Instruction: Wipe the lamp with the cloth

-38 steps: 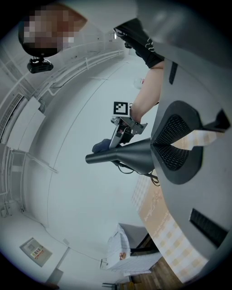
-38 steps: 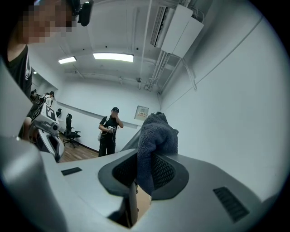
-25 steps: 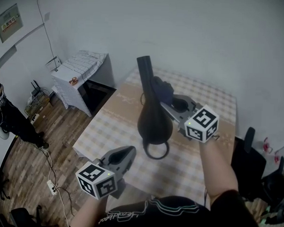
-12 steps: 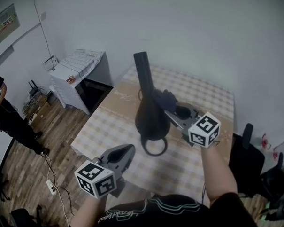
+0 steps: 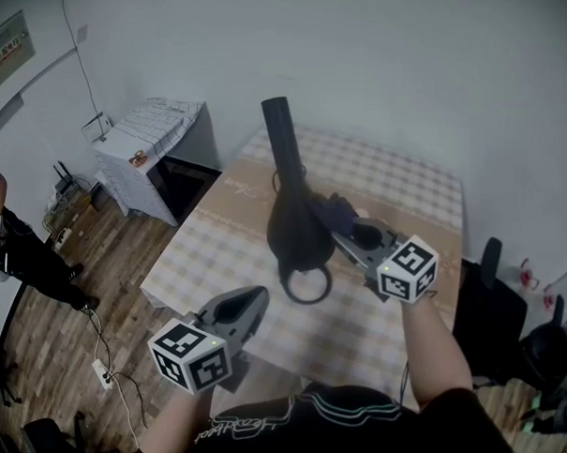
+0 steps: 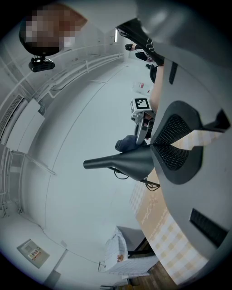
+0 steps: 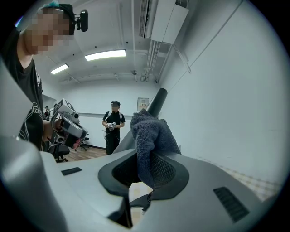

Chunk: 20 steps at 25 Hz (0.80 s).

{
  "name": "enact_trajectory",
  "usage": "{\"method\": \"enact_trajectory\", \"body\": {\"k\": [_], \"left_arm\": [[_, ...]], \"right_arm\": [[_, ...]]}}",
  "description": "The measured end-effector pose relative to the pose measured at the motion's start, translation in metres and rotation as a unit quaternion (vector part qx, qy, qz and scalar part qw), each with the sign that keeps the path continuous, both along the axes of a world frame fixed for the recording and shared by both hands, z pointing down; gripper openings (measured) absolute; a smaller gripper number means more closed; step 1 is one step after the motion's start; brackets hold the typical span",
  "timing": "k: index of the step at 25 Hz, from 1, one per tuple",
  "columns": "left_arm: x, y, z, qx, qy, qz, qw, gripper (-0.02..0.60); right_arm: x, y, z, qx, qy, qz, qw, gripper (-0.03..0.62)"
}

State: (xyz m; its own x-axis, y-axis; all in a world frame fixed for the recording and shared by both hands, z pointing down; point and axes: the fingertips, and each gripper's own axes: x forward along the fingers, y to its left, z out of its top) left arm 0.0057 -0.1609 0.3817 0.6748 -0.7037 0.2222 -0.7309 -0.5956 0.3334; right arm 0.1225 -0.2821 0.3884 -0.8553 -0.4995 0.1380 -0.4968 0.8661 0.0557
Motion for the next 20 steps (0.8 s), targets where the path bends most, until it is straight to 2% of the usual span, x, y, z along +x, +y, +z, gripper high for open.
{"method": "enact_trajectory", "body": {"k": [11,20], "left_arm": [[-0.001,0.020,0.000,0.000,0.000,0.010,1.0000,0.000],[-0.008,0.038,-0.011,0.011,0.006,0.014,0.9998,0.000]], "right_arm": [[0.012,0.030,0.018,-0.016,0.016,0.008,1.000,0.061],[0.016,0.051,-0.015,0.030,0.035,0.036,0.998,0.061]]}}
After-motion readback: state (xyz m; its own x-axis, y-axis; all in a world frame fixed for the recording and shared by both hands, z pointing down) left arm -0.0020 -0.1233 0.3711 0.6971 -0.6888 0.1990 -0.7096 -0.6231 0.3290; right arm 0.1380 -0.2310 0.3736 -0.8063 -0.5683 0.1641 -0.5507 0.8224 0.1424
